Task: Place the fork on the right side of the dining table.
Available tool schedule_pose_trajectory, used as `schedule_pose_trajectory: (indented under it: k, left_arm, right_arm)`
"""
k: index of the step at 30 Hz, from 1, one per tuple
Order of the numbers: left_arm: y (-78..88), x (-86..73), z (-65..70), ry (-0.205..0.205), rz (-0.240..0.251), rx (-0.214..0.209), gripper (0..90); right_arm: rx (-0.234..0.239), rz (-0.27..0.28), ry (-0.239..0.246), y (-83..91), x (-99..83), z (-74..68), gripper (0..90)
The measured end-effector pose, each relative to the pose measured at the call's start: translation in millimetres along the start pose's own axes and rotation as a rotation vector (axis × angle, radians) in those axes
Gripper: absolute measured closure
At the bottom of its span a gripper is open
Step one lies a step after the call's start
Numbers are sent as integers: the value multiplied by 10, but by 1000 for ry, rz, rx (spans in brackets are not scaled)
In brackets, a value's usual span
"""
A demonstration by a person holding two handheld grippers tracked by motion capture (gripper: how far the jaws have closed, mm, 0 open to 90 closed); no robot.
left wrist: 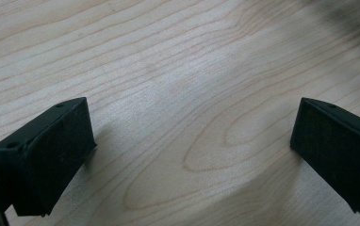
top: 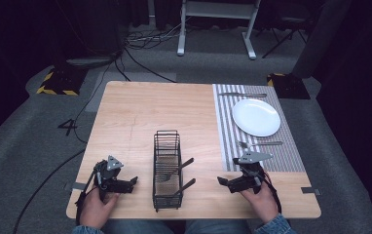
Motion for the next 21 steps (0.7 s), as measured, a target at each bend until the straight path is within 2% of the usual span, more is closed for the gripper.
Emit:
schedule_pose_trajectory:
  k: [10, 18, 21]
  left_arm:
    - [0, 0, 0, 0, 0, 0, 2]
    - [0, 0, 0, 0, 0, 0, 2]
    - [0, 0, 0, 0, 0, 0, 2]
  right_arm:
    - [-51, -35, 52, -218, -158, -139, 0]
    - [-67, -58, 77, -319, -256, -197, 0]
    - [-71, -84, 89, -356, -304, -215, 0]
Point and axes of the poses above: each handheld gripper's, and its own axes: y roughly backward along the jaws, x roughly out of its top, z roughly to its right, the point moved 6 cm from there along -y, roughly forward along the jaws, and after that the axes turned 4 degrees about -x, right-handed, at the moved point
